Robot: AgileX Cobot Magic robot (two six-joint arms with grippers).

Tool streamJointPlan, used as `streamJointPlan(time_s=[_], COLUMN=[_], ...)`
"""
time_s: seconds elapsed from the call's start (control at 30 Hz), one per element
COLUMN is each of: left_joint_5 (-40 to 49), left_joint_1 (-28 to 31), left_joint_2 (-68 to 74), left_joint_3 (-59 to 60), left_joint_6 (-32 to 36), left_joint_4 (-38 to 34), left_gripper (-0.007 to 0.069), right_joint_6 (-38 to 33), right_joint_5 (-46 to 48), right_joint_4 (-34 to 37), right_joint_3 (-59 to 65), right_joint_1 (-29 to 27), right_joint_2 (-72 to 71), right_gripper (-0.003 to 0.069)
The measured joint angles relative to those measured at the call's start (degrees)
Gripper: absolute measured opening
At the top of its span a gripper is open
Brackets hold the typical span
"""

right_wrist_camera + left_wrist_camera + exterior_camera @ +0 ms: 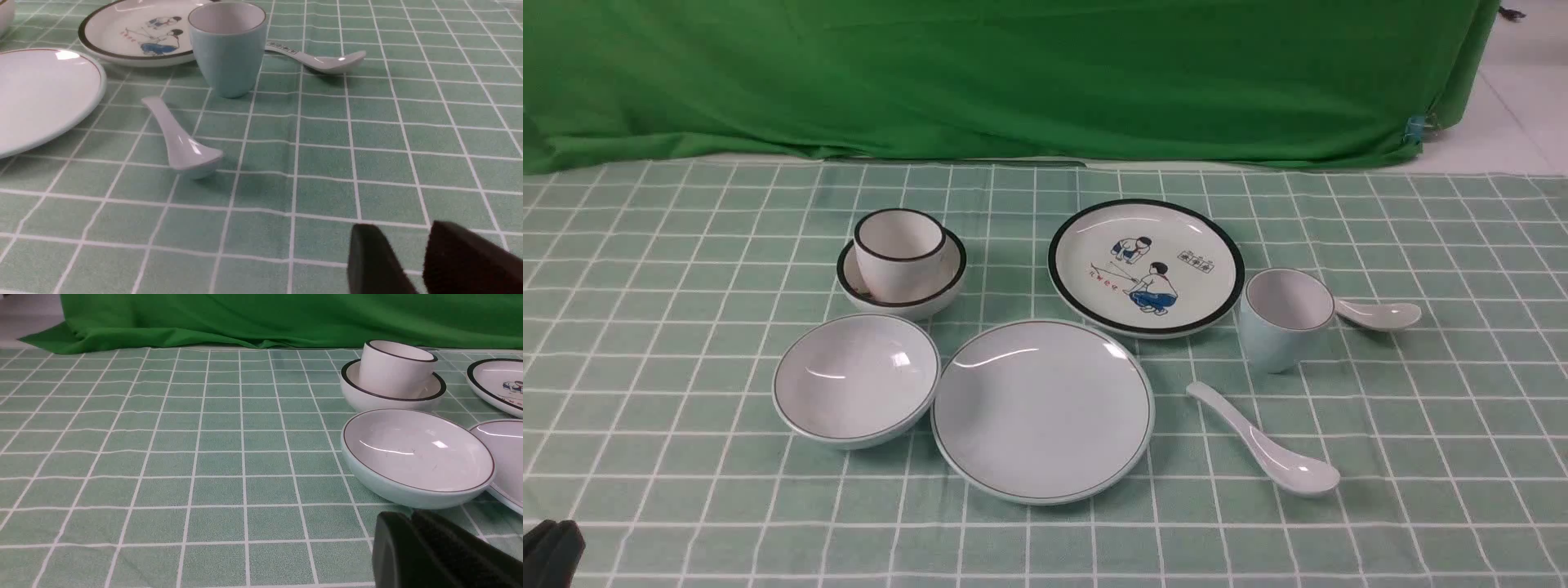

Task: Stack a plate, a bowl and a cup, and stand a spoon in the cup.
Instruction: Use the left arm to grab a blue rice bowl

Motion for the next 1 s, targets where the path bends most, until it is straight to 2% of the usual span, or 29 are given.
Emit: streamJointPlan(time_s=[0.77,0.83,0.9,0.93,1.0], left_joint_5=[-0.94,-3.81,-8.06,-8.88,-13.37], left_joint_1=[0.0,0.0,0.0,0.0,0.0], left_joint_2=[0.0,0.0,0.0,0.0,0.0], left_joint_3=[0.0,0.0,0.0,0.0,0.0], left_joint_6=[0.59,-0.97,-4.32,-4.61,-7.09], left_joint_4=[-0.52,-5.86,-17.88,-18.95,-29.7], left_gripper=[0.0017,0.0017,0.0017,0.0017,0.0017], right_joint_6=[0.05,0.05,0.05,0.05,0.05], right_joint_5=[0.0,0.0,0.0,0.0,0.0], right_joint_4=[0.0,0.0,0.0,0.0,0.0], right_joint_3=[0.0,0.0,0.0,0.0,0.0], right_joint_1=[0.0,0.0,0.0,0.0,0.0], right_joint_2=[0.0,0.0,0.0,0.0,0.0], right_gripper=[0.0242,0.0242,0.0242,0.0242,0.0242])
